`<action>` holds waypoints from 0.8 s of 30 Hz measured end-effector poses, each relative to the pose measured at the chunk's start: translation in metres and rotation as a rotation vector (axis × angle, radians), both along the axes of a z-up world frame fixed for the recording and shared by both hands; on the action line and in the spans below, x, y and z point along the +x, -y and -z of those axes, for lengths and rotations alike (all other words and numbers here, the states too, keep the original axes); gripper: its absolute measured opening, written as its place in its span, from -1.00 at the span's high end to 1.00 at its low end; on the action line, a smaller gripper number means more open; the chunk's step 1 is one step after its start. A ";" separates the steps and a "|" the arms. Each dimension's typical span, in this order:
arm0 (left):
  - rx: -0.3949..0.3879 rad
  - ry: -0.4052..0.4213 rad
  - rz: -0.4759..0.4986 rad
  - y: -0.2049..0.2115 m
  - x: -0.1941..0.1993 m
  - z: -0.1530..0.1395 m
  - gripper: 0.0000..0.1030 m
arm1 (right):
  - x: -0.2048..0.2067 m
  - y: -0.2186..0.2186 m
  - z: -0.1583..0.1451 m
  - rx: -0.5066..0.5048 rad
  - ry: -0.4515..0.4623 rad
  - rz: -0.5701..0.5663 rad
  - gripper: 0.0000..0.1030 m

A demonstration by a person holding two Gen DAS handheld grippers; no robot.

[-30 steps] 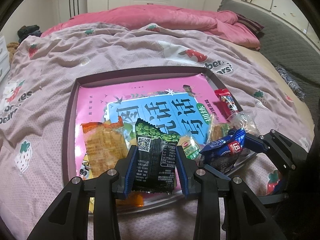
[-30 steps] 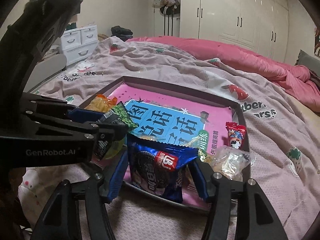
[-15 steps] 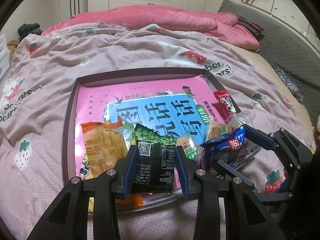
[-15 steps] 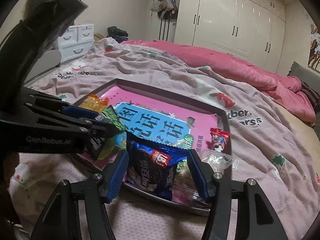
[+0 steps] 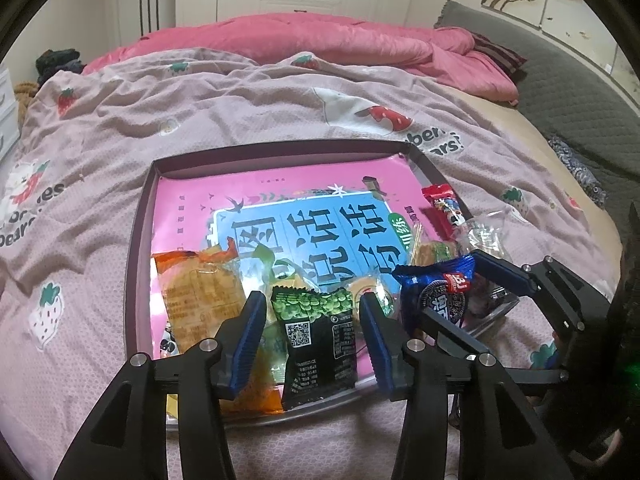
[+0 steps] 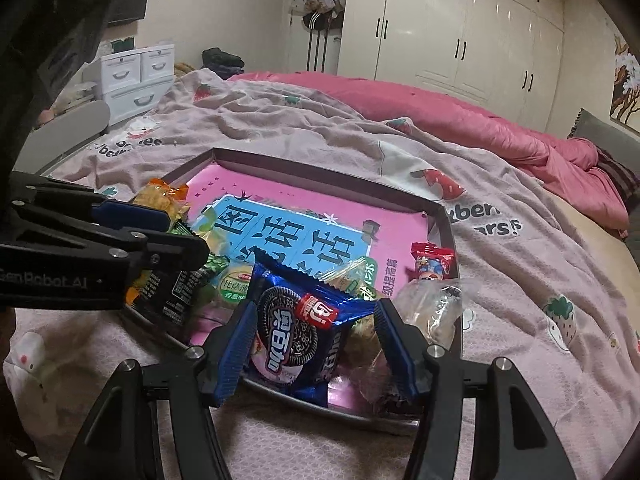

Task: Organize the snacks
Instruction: 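Open the left tool to drop the dark packet while the right tool releases the Oreo pack into the tray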

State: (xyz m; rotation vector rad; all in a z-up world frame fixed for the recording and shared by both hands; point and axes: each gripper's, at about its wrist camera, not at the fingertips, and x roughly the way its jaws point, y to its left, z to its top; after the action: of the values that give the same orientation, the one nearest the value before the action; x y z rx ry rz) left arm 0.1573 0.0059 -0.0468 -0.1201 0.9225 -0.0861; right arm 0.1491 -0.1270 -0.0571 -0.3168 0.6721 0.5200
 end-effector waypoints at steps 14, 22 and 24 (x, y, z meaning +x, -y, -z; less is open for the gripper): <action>0.007 0.027 -0.004 0.001 -0.003 -0.010 -0.17 | 0.002 0.009 -0.009 0.079 -0.007 0.005 -0.17; 0.011 0.047 -0.012 0.000 -0.007 -0.018 -0.27 | -0.001 0.015 -0.019 0.112 0.004 0.018 -0.23; 0.013 0.054 -0.018 -0.001 -0.008 -0.021 -0.29 | -0.001 0.017 -0.021 0.120 0.008 0.023 -0.23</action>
State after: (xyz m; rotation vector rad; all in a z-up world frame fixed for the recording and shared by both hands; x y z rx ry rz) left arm 0.1492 0.0069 -0.0260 -0.1132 0.8678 -0.0667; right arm 0.1477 -0.1436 -0.0363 -0.1984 0.6337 0.5342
